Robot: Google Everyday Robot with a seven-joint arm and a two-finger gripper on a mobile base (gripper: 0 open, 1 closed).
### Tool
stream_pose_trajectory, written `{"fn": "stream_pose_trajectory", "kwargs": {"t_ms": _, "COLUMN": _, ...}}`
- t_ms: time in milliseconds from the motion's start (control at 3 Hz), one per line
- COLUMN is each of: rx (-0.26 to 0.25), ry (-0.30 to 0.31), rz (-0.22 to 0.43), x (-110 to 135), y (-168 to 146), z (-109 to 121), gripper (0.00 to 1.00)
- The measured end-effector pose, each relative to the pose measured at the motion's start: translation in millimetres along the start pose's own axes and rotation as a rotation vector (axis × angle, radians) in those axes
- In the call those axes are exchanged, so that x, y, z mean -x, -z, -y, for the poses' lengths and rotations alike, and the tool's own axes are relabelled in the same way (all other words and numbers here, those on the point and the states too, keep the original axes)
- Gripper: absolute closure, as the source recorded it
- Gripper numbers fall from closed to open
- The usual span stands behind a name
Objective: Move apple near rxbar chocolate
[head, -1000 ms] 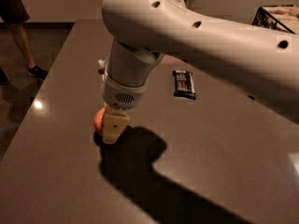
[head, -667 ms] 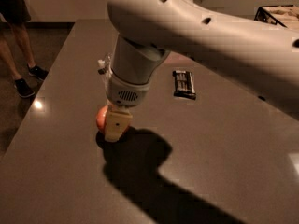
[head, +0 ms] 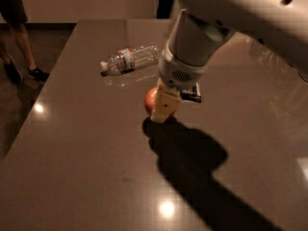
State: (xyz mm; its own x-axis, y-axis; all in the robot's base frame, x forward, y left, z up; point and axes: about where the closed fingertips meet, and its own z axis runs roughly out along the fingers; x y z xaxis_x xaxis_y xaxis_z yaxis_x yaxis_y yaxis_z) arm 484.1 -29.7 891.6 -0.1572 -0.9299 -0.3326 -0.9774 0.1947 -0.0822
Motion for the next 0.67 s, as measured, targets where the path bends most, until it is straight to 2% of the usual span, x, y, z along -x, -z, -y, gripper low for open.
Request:
{"fn": "stream_pose_trajectory", "kwargs": {"t_ms": 333, "rx": -0.042, "ry": -0.102, "rz": -0.018, "x": -47, "y": 17, "z": 34, "gripper": 1.0}}
{"fn": "stream_pose_trajectory", "kwargs": {"t_ms": 667, "rx": -0.075, "ry": -0.188, "rz": -0.037, "x": -90, "y": 27, "z": 56, "gripper": 1.0}}
